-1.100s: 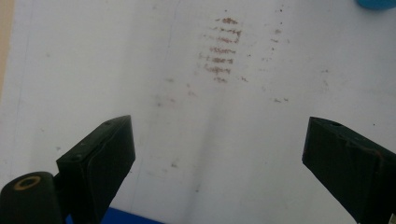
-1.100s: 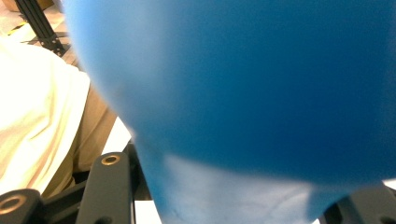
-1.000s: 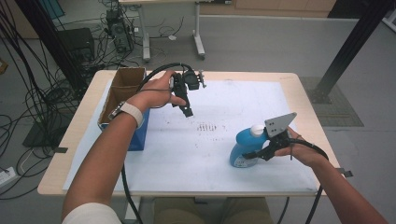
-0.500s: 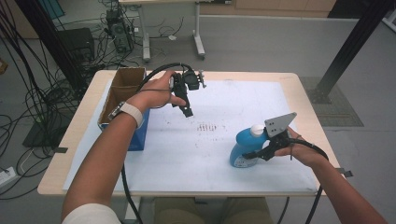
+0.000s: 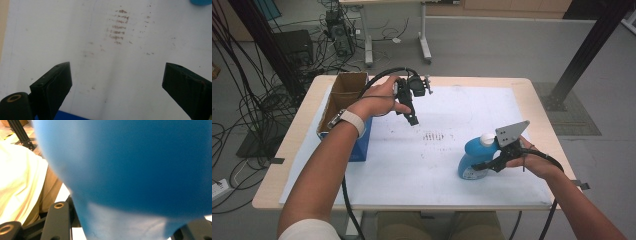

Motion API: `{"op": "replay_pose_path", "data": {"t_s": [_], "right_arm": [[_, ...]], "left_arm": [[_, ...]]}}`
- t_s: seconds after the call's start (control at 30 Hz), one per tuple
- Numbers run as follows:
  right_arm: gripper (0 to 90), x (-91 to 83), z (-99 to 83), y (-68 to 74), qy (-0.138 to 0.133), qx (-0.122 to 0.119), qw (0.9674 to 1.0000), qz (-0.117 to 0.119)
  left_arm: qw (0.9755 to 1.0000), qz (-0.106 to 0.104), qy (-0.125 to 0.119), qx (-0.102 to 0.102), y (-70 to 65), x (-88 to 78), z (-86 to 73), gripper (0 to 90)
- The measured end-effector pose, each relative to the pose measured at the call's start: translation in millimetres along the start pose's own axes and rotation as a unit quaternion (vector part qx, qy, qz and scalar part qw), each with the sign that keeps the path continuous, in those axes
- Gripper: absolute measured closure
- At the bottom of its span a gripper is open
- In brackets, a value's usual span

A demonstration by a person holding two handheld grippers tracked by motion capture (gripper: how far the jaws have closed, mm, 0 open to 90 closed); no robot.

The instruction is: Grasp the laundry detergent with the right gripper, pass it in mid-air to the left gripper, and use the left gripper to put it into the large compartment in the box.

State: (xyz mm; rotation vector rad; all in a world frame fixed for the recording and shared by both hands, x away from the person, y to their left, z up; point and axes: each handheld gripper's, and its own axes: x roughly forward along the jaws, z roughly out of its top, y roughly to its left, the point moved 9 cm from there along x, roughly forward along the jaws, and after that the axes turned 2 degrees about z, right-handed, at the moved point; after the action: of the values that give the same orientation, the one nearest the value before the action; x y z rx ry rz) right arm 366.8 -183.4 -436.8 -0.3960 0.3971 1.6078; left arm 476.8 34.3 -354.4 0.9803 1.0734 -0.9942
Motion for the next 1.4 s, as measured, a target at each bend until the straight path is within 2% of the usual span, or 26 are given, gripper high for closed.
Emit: {"op": "replay_pose_path", "data": {"t_s": [1.4], "right_arm": [[42.9,0.0,0.3,0.3,-0.001,0.0,1.0,-0.002]], "left_arm": [[1.0,0.004,-0.001,0.004,-2.9,-3.2,0.2,9.3]]}}
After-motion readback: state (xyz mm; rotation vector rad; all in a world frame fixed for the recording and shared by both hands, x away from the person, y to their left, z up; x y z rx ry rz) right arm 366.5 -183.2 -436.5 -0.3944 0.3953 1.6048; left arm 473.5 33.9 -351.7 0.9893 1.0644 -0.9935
